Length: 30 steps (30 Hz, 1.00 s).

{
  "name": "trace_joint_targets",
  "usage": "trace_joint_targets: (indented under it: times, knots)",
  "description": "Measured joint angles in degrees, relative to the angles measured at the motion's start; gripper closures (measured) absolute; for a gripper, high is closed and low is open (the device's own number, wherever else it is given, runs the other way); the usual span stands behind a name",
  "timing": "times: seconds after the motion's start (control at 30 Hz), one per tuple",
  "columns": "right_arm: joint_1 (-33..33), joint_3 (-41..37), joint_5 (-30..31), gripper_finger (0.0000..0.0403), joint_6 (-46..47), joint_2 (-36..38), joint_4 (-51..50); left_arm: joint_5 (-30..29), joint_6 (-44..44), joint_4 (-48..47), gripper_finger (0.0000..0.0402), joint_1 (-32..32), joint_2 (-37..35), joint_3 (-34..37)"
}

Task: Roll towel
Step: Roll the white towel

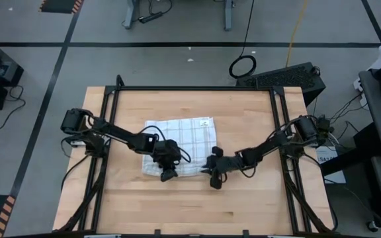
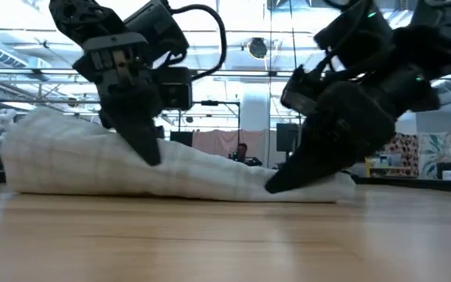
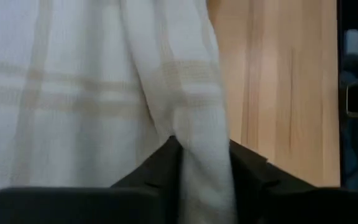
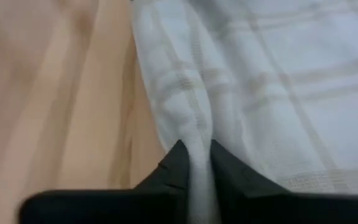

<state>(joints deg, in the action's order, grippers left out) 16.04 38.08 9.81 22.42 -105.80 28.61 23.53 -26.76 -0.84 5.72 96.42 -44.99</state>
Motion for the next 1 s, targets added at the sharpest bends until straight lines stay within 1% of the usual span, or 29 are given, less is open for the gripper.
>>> trace_joint_targets:
  times: [0.03, 0.1, 0.17, 0.2, 0.27, 0.33, 0.4, 0.5, 0.57, 0.63, 0.7, 0.8, 0.9, 1.0]
  knots:
    - [-0.8, 0.0, -1.8, 0.0375, 0.8, 0.0, 0.2, 0.0, 0.6, -1.7, 0.0274, -0.2, -0.9, 0.0]
    - [-2.5, 0.0, -5.7, 0.0390, 2.3, 0.0, 0.4, 0.1, 2.0, -6.0, 0.0239, -0.8, -3.4, 0.0]
    - [-4.5, 0.0, -9.6, 0.0384, 4.8, 0.3, -0.1, -0.9, 3.1, -11.4, 0.0203, -1.3, -6.8, 0.0]
    - [-5.6, 0.0, -11.7, 0.0378, 6.4, 0.3, -0.2, -2.7, 3.2, -13.7, 0.0186, -1.3, -8.8, 0.0]
    - [-8.1, 0.0, -16.7, 0.0370, 9.9, 0.3, -0.4, -8.3, 3.3, -14.4, 0.0156, -0.4, -12.7, 0.0]
    - [-10.3, 0.0, -20.1, 0.0368, 13.0, 0.3, -0.4, -16.5, 4.7, -13.3, 0.0132, 2.6, -15.9, 0.0]
    - [-12.0, 0.0, -22.4, 0.0372, 14.5, 0.3, -0.3, -25.5, 7.9, -9.6, 0.0117, 7.1, -16.9, 0.0]
    - [-14.8, 0.0, -27.6, 0.0380, 17.3, 0.4, 0.0, -37.2, 12.1, -6.3, 0.0105, 14.6, -15.9, 0.2]
    - [-16.4, 0.0, -31.2, 0.0382, 18.9, 0.4, -0.1, -44.0, 13.0, -4.8, 0.0103, 18.8, -13.1, 0.2]
    - [-17.7, 0.0, -34.3, 0.0380, 20.4, 0.4, -0.2, -51.1, 13.7, -5.6, 0.0102, 22.2, -10.1, 0.4]
    - [-18.7, 0.1, -36.3, 0.0378, 21.1, 0.4, -0.6, -56.2, 13.7, -4.3, 0.0102, 24.5, -6.7, 0.3]
    - [-19.8, 0.1, -38.8, 0.0377, 21.7, 0.4, -1.6, -60.2, 12.6, -4.3, 0.0102, 26.4, -2.5, 0.3]
    - [-20.2, 0.1, -40.4, 0.0376, 22.3, 0.4, -2.4, -60.5, 12.1, -4.6, 0.0103, 26.4, 0.4, 0.3]
    - [-20.2, 0.1, -41.1, 0.0376, 22.6, 0.3, -2.5, -60.6, 10.7, -4.5, 0.0115, 25.1, 1.9, 0.3]
